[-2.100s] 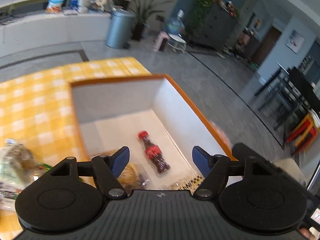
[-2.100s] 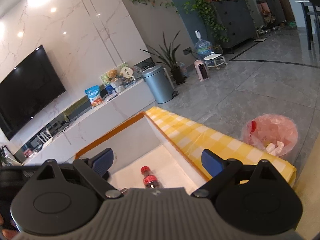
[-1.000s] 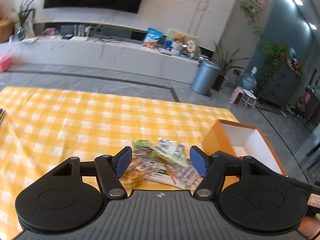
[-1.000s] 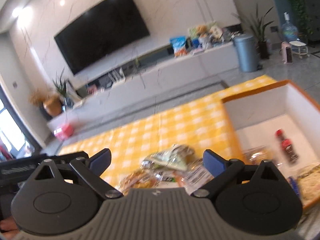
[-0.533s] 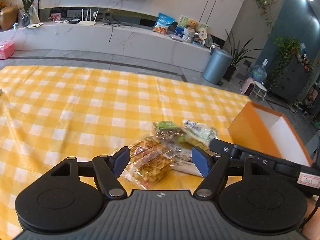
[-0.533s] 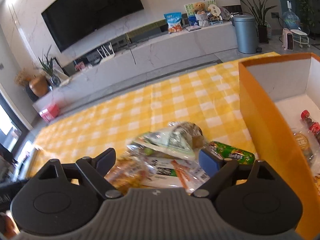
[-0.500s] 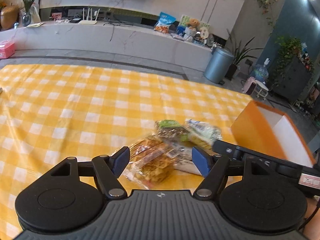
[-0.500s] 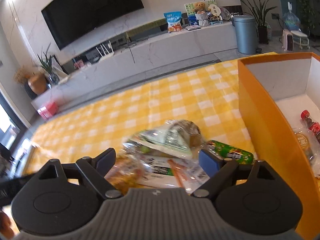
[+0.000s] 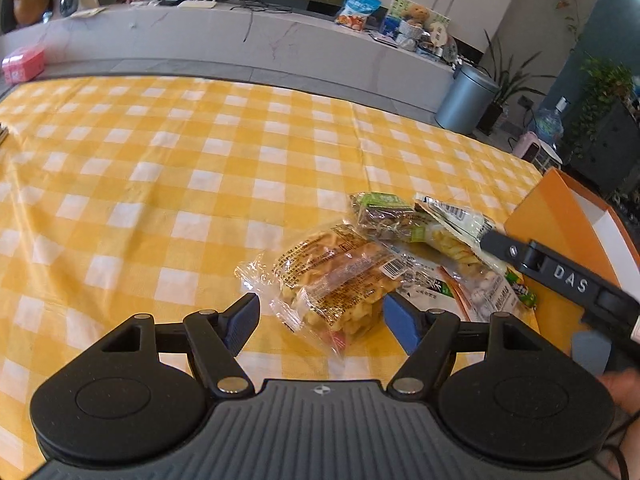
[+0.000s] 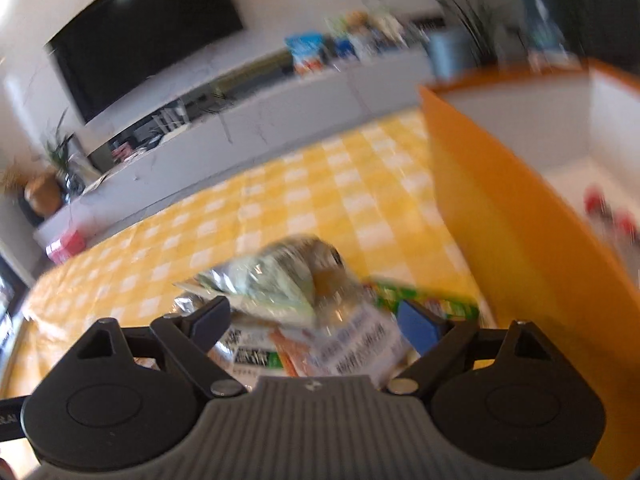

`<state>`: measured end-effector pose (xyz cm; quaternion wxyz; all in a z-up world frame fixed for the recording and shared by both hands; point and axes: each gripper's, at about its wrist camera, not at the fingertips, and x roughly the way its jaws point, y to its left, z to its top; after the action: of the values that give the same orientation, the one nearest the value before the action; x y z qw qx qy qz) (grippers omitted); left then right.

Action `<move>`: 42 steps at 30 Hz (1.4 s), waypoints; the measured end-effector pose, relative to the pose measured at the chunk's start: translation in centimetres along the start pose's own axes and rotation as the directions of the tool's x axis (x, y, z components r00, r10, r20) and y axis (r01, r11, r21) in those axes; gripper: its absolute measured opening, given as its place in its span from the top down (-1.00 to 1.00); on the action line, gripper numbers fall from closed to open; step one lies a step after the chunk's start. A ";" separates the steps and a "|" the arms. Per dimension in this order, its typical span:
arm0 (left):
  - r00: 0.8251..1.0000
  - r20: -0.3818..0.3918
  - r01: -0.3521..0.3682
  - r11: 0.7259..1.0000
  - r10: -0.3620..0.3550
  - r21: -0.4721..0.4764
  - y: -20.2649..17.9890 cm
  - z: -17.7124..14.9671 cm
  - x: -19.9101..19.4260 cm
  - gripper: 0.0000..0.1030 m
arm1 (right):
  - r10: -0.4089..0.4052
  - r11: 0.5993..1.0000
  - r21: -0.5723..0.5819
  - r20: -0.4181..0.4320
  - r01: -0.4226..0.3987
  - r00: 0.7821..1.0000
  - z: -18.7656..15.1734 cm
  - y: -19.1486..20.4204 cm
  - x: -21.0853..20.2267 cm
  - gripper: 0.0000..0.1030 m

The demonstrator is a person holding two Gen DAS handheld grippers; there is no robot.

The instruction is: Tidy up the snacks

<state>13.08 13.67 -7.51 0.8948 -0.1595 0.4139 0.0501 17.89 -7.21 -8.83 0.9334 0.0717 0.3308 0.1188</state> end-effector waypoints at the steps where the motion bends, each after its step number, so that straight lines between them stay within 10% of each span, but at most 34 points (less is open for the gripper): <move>1: 1.000 0.006 -0.005 1.000 0.005 0.009 -0.2 0.1 -0.1 -0.65 | 0.007 0.998 -0.069 0.009 -0.006 1.000 0.4 0.7 0.0 -0.93; 7: 0.999 -0.030 0.028 0.999 -0.029 -0.038 0.2 0.0 0.1 -0.66 | 0.010 0.968 -0.246 -0.119 -0.039 0.993 3.2 2.2 2.5 -0.93; 13: 0.999 -0.040 0.016 0.999 -0.018 -0.044 0.3 -0.1 0.4 -0.66 | -0.157 0.933 -0.354 -0.215 0.072 0.964 2.3 2.0 6.9 -0.90; 22: 0.996 -0.092 0.014 0.999 -0.017 -0.032 0.2 -0.7 1.7 -0.66 | -0.169 0.826 -0.559 -0.116 0.076 0.979 0.4 4.0 6.7 -0.03; 34: 0.995 -0.098 0.004 1.000 -0.006 -0.014 -0.7 -0.8 1.6 -0.66 | -0.088 0.918 -0.390 -0.035 0.068 0.995 2.5 2.2 1.3 0.20; 36: 0.996 -0.094 0.001 1.000 -0.002 -0.012 -0.9 -0.8 1.2 -0.66 | -0.076 0.936 -0.347 -0.027 0.062 0.997 2.6 1.6 -0.3 0.74; 42: 0.997 -0.075 0.023 1.000 -0.023 -0.005 -1.7 -0.6 -0.1 -0.66 | -0.040 0.948 -0.316 -0.036 0.026 0.999 2.0 0.9 -3.0 0.75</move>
<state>12.92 11.85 -7.39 0.8787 -0.1679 0.4455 0.0348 16.72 -7.22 -5.27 0.9276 -0.0864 0.3282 0.1561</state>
